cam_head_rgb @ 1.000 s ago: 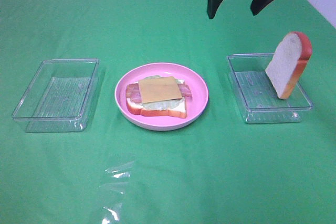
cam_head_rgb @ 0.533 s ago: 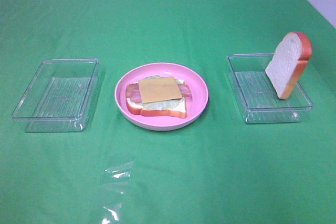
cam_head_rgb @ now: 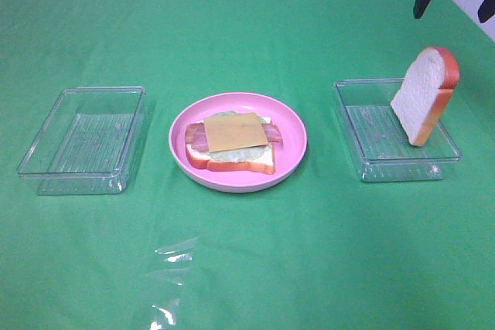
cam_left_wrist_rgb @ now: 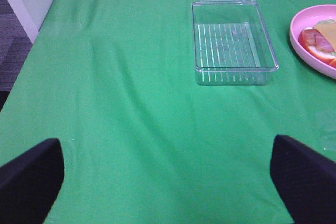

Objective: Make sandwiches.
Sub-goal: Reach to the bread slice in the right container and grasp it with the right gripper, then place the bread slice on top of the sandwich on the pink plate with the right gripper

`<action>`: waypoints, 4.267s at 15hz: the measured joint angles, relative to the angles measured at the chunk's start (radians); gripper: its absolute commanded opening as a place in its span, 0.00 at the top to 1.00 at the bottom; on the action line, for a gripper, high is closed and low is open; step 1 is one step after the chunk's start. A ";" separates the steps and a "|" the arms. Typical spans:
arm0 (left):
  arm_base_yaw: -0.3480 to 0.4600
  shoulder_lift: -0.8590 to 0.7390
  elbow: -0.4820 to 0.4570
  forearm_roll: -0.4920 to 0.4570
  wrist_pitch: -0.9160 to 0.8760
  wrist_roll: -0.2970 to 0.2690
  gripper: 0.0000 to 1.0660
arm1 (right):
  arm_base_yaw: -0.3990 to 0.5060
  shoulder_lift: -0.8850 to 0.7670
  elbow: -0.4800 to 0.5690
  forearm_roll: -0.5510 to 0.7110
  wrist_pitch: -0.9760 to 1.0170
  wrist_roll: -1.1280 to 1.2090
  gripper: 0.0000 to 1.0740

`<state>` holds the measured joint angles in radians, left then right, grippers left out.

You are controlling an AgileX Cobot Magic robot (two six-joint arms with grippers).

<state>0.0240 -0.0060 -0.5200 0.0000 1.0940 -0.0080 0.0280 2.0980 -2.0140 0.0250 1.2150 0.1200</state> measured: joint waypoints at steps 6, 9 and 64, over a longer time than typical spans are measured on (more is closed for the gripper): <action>0.000 0.000 0.000 0.000 0.000 0.000 0.05 | 0.000 0.095 0.000 -0.014 -0.001 0.000 0.21; 0.000 0.000 0.000 0.000 0.000 0.000 0.05 | 0.000 0.104 0.043 -0.025 -0.003 0.000 0.21; 0.000 0.000 0.000 0.000 0.000 0.000 0.05 | 0.010 -0.158 0.501 1.019 -0.082 -0.446 1.00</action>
<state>0.0240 -0.0060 -0.5200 0.0000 1.0940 -0.0080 0.0380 1.9400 -1.5130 1.0440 1.1330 -0.3260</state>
